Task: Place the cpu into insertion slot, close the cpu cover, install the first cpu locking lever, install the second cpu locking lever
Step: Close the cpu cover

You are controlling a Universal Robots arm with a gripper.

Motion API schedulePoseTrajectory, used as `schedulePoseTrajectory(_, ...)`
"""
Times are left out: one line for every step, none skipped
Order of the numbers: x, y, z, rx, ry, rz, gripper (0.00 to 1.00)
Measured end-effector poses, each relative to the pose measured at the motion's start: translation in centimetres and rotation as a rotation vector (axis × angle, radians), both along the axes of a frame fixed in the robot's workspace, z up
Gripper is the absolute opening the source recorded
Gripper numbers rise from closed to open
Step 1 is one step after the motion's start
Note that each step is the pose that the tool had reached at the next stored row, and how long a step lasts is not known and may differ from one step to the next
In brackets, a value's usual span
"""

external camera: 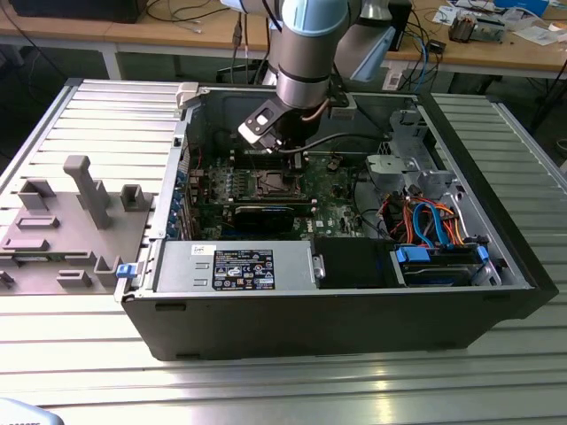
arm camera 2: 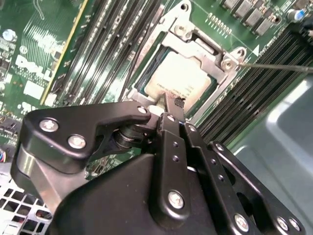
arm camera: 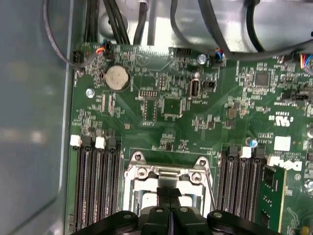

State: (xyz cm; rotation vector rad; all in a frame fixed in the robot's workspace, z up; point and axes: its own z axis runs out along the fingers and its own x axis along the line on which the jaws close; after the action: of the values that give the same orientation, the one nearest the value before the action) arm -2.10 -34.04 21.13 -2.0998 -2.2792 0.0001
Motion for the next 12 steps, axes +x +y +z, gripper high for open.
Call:
schedulePoseTrajectory(0.1,0.0,0.15,-0.0001,0.0006,0.0,0.11)
schedulePoseTrajectory(0.13,0.0,0.29,0.0,0.0008,0.0,0.11)
schedulePoseTrajectory(0.13,0.0,0.43,0.0,0.0008,0.0,0.11)
schedulePoseTrajectory(0.14,0.0,0.5,0.0,0.0008,0.0,0.11)
schedulePoseTrajectory(0.14,0.0,0.59,0.0,0.0007,0.0,0.11)
schedulePoseTrajectory(0.14,0.0,0.76,0.0001,0.0007,0.0,0.11)
schedulePoseTrajectory(0.14,0.0,0.87,0.0,0.0007,0.0,0.11)
schedulePoseTrajectory(0.14,0.0,0.97,0.0,0.0007,0.0,0.11)
schedulePoseTrajectory(0.14,0.0,1.18,0.0,0.0008,0.0,0.11)
schedulePoseTrajectory(0.14,0.0,1.36,0.0001,0.0008,0.0,0.11)
schedulePoseTrajectory(0.14,0.0,1.47,0.0,0.0008,0.0,0.11)
schedulePoseTrajectory(0.14,0.0,1.55,0.0001,0.0007,0.0,0.11)
